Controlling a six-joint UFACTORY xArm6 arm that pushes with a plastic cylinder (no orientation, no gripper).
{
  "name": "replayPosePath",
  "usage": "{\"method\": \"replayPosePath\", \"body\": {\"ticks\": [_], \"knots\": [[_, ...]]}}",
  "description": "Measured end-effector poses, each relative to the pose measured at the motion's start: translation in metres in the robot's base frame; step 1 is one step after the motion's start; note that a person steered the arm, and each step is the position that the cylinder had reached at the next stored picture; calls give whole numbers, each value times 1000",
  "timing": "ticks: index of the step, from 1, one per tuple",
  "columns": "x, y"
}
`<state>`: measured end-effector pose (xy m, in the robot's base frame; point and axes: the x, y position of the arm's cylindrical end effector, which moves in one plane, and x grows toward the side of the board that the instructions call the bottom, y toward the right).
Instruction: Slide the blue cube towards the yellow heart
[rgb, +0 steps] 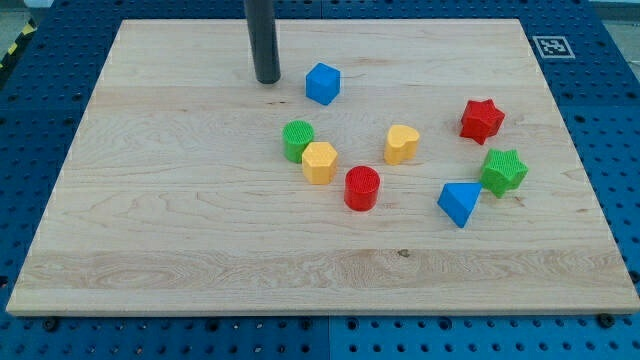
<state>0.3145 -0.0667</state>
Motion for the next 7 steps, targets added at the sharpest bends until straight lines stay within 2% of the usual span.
{"method": "replayPosePath", "body": {"ticks": [2,4,7], "knots": [[0,26],[16,28],[12,43]]}}
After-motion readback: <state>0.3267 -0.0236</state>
